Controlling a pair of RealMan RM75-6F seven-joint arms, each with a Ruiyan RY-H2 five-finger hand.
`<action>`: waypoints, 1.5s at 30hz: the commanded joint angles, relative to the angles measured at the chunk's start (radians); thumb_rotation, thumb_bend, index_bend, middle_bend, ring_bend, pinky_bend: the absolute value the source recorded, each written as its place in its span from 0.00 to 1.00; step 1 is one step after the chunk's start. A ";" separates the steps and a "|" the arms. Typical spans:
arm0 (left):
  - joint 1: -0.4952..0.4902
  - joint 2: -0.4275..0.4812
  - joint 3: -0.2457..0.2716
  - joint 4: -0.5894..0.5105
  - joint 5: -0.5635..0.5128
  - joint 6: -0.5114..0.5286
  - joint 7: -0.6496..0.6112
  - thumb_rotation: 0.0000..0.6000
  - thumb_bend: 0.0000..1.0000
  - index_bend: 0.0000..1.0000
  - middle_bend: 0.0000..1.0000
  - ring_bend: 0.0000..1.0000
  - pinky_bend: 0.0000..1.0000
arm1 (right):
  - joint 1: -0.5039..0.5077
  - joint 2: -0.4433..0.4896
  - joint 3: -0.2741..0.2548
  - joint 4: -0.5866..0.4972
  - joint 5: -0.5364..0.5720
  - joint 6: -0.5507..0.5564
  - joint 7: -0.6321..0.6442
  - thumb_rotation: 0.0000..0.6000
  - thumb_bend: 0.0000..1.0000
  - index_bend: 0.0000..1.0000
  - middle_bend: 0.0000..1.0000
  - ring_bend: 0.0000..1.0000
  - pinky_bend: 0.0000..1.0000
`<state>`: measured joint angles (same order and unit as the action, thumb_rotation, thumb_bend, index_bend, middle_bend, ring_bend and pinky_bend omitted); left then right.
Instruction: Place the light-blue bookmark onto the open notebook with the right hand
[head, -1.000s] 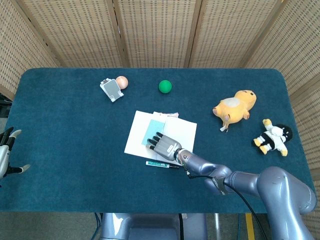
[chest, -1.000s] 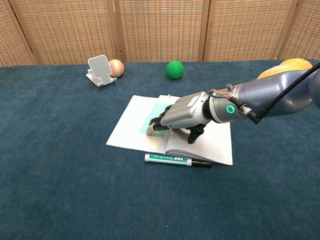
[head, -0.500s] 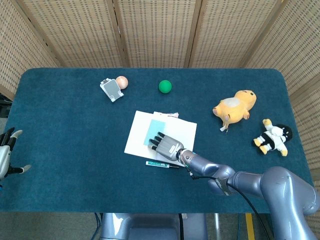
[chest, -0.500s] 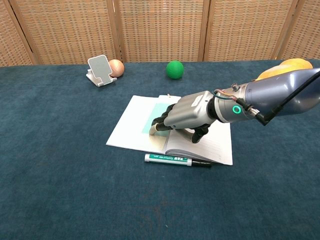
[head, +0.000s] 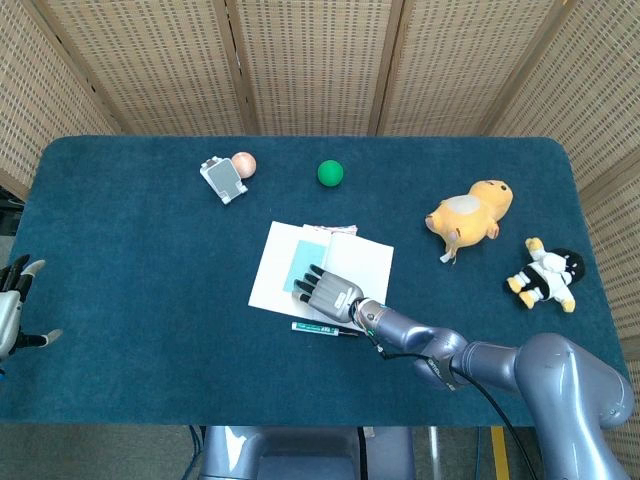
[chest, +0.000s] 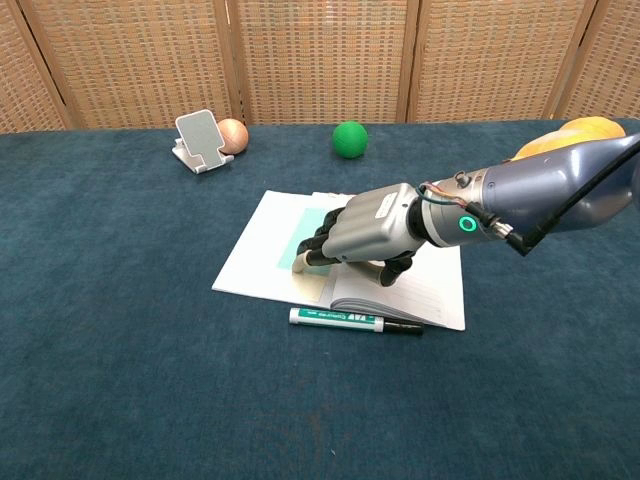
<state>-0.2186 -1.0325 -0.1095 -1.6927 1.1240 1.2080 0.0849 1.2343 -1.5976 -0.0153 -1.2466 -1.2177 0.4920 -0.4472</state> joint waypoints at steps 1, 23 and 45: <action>0.000 0.001 0.000 0.000 0.001 -0.001 -0.002 1.00 0.00 0.00 0.00 0.00 0.00 | -0.001 0.003 -0.001 -0.001 -0.002 0.002 -0.004 1.00 1.00 0.00 0.00 0.00 0.00; -0.001 -0.003 0.002 -0.001 0.000 0.001 0.007 1.00 0.00 0.00 0.00 0.00 0.00 | -0.013 0.018 -0.010 -0.018 -0.014 0.000 -0.014 1.00 1.00 0.00 0.00 0.00 0.00; -0.004 -0.003 0.004 -0.002 -0.004 -0.003 0.013 1.00 0.00 0.00 0.00 0.00 0.00 | -0.017 0.027 -0.008 -0.035 -0.023 0.004 -0.029 1.00 1.00 0.00 0.00 0.00 0.00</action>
<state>-0.2227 -1.0355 -0.1054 -1.6950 1.1202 1.2049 0.0980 1.2178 -1.5704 -0.0239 -1.2816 -1.2409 0.4953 -0.4759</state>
